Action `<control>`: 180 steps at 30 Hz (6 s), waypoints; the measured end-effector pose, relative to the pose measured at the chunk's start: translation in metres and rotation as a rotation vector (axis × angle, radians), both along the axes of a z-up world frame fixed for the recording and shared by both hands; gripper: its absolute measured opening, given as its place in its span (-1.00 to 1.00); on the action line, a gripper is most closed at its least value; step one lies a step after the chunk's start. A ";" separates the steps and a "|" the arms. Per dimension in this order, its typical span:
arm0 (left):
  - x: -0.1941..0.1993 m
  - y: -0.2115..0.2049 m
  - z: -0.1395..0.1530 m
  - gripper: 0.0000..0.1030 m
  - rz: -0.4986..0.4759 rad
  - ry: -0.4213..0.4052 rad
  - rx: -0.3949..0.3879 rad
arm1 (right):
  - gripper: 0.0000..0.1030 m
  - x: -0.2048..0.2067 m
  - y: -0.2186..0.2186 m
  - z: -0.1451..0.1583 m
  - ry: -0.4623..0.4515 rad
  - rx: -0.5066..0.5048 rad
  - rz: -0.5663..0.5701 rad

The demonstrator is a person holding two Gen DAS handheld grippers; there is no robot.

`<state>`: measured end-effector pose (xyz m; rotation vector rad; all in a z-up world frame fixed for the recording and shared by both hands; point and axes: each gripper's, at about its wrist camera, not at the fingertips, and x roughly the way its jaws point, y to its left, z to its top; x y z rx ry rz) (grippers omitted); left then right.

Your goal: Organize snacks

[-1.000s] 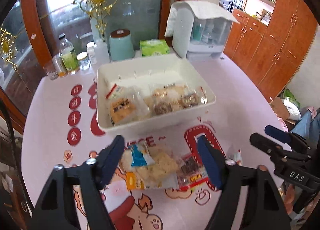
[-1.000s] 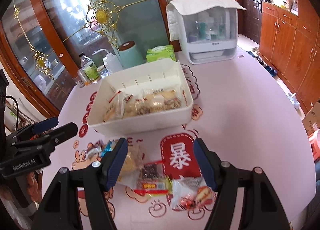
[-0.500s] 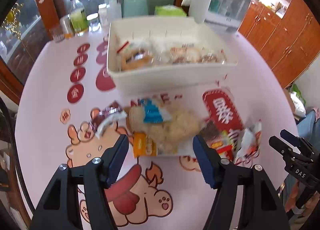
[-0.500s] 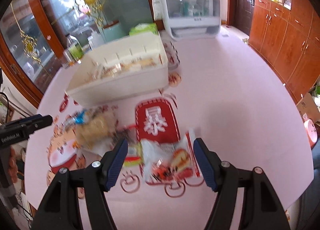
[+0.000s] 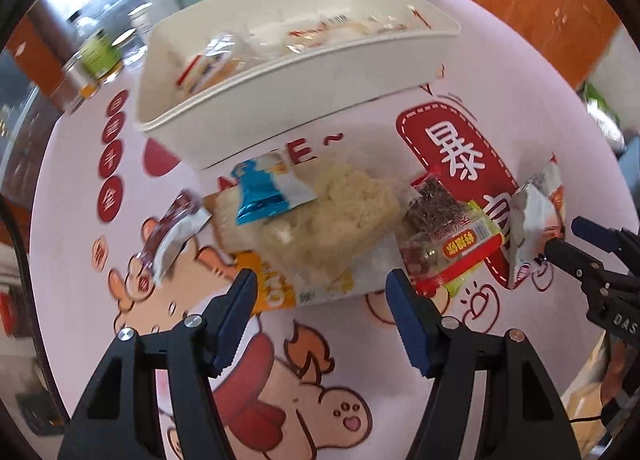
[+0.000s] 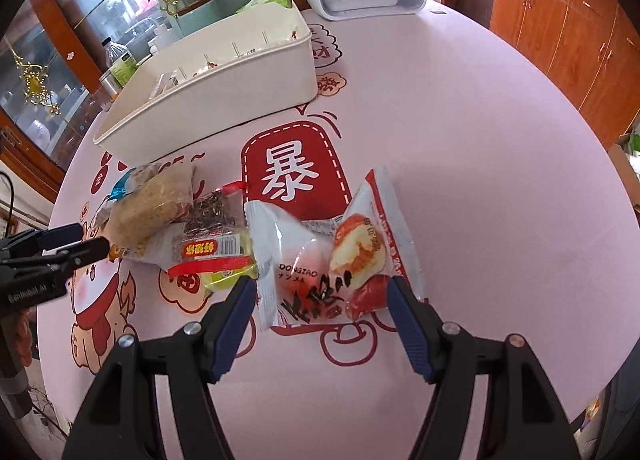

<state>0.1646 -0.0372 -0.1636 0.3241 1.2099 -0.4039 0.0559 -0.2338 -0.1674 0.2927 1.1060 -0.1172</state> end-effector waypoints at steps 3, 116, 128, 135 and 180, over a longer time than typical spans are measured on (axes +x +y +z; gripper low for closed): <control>0.014 -0.011 -0.014 0.27 -0.020 0.040 0.022 | 0.33 0.008 0.004 -0.006 0.009 0.013 -0.011; 0.072 -0.021 0.112 0.15 0.243 -0.128 -0.229 | -0.39 0.088 0.012 0.087 -0.217 -0.021 0.154; 0.158 -0.001 0.179 0.64 0.260 -0.324 -0.172 | -0.19 0.211 0.020 0.149 -0.278 -0.021 0.143; 0.169 0.010 0.154 0.79 0.303 -0.303 -0.125 | 0.32 0.222 0.032 0.148 -0.273 -0.071 0.161; 0.007 0.048 0.070 0.79 0.302 -0.128 -0.282 | 0.38 0.068 0.060 0.065 -0.125 -0.146 0.276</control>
